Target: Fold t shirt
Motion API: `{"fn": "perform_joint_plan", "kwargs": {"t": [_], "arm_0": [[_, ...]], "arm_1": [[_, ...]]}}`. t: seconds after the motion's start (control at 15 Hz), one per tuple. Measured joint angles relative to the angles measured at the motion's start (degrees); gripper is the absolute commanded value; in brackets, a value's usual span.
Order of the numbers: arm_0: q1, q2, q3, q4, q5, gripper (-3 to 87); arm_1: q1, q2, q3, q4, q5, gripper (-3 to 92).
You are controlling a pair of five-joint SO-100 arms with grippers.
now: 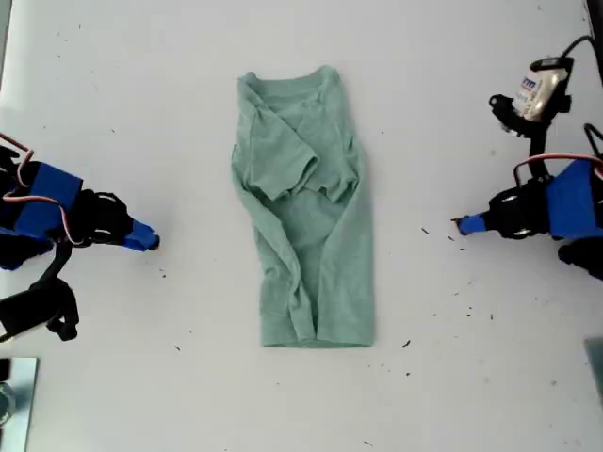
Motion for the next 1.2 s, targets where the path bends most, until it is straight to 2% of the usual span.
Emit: {"fn": "perform_joint_plan", "kwargs": {"t": [0.07,0.2,0.33,0.53,0.67,0.87,1.07,1.2], "arm_0": [[0.0,-0.5,-2.1,1.5,0.0,23.3],[1.7,-11.3,-19.0,8.4,0.0,25.9],[6.1,-32.4,-45.2,15.3,2.6,27.2],[9.1,-68.6,-83.7,18.6,8.8,27.9],[10.2,-88.1,-102.0,21.1,9.8,28.6],[10.5,-96.2,-108.0,24.5,9.8,29.3],[10.5,-99.8,-108.3,24.3,9.8,29.6],[10.5,-102.6,-108.8,22.9,9.8,16.1]], "arm_1": [[-1.1,0.3,-0.2,0.1,1.6,21.5],[-5.4,-4.7,-6.5,-0.2,8.0,29.0],[-11.9,-25.0,-27.9,-0.4,13.4,33.6],[-18.1,-70.1,-68.7,1.6,14.9,33.1],[-19.8,-91.4,-86.1,2.2,16.0,32.1],[-20.4,-106.7,-94.8,3.5,17.0,31.2],[-20.9,-115.4,-96.2,0.4,18.0,30.9],[-21.4,-121.9,-96.8,-4.3,18.5,18.8]]}}
